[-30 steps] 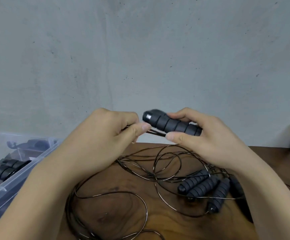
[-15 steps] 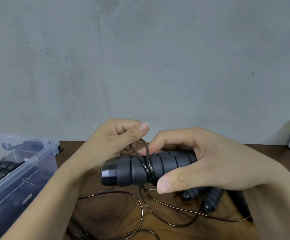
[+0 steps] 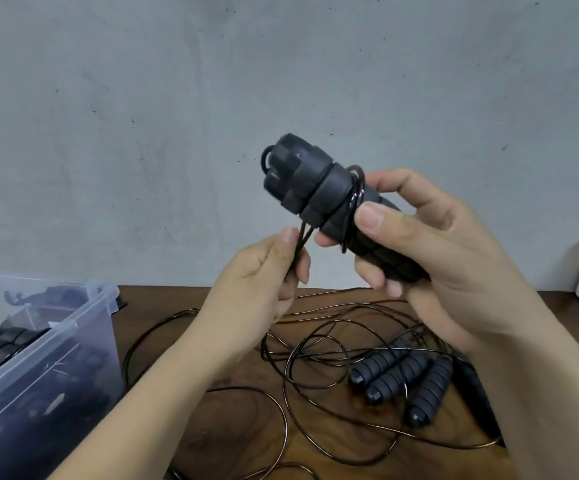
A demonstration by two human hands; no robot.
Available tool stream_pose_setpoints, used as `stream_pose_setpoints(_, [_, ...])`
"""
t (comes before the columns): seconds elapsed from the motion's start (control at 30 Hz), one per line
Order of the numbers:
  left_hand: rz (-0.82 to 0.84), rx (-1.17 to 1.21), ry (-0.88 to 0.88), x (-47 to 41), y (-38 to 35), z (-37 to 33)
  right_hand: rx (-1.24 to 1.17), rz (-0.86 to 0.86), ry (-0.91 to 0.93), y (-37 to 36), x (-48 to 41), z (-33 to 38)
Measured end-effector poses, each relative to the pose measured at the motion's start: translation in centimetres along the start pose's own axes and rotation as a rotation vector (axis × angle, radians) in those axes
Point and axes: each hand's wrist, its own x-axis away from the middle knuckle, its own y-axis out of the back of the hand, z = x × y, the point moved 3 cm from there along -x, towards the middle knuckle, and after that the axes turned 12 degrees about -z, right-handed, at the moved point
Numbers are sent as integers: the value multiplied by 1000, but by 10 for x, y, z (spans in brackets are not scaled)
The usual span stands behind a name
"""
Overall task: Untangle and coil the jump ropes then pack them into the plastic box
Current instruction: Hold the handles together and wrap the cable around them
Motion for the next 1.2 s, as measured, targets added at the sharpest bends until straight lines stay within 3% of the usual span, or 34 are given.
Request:
stream_pose_setpoints(0.2, [19, -487, -224, 9, -13, -3, 203, -227, 139, -4, -2, -5])
stream_pose_setpoints(0.37, [94, -652, -244, 18, -16, -11, 556, -383, 266, 7, -7, -11])
stream_pose_setpoints(0.47, [109, -765, -291, 21, -8, -22, 679, -388, 229, 20, -13, -16])
stream_pose_setpoints(0.67, [20, -683, -408, 14, 21, -47, 800, -91, 60, 18, -21, -37])
stream_pose_setpoints(0.8, [-62, -609, -374, 8, 38, -51, 798, 166, -54, 8, -16, -41])
stream_pose_setpoints(0.9, [14, -538, -282, 6, 40, -48, 840, 397, -139, -1, -7, -42])
stream_pose_setpoints(1.03, [142, -394, -193, 0, 46, -36, 651, 612, -302, -4, 5, -28])
stream_pose_setpoints(1.2, [222, -145, -217, -3, 43, -29, 377, 691, -274, -3, 12, -12])
